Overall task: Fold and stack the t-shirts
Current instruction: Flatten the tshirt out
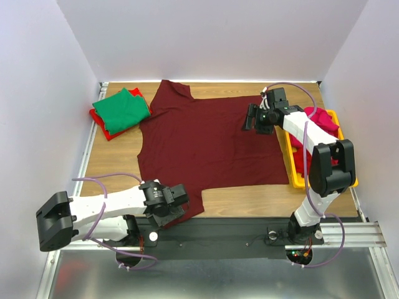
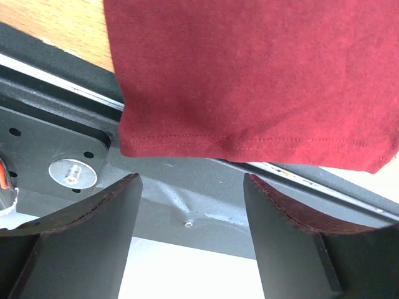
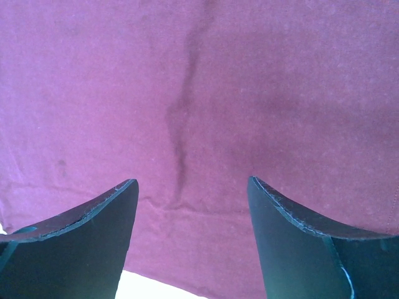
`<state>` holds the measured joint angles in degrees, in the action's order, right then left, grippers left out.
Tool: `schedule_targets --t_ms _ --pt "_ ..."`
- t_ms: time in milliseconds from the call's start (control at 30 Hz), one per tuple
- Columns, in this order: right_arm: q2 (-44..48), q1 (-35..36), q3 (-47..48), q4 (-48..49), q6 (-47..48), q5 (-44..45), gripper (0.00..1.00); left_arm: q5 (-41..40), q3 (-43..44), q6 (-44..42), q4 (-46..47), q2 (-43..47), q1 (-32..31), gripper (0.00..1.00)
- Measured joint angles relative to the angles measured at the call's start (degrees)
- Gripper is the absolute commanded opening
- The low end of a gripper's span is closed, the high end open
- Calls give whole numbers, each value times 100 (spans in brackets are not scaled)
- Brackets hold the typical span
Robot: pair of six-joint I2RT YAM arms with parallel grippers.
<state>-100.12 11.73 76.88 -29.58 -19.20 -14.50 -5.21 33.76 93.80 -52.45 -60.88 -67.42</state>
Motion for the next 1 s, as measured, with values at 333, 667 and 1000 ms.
schedule_targets --t_ms 333,667,1000 --pt "105 0 -177 0 79 122 76 -107 0 144 -2 -702 -55 69" --pt "396 0 -339 -2 146 195 76 -470 385 319 -247 -1248 -426 65" --pt "455 0 -352 -2 138 127 76 -802 688 542 -437 -1928 -837 20"
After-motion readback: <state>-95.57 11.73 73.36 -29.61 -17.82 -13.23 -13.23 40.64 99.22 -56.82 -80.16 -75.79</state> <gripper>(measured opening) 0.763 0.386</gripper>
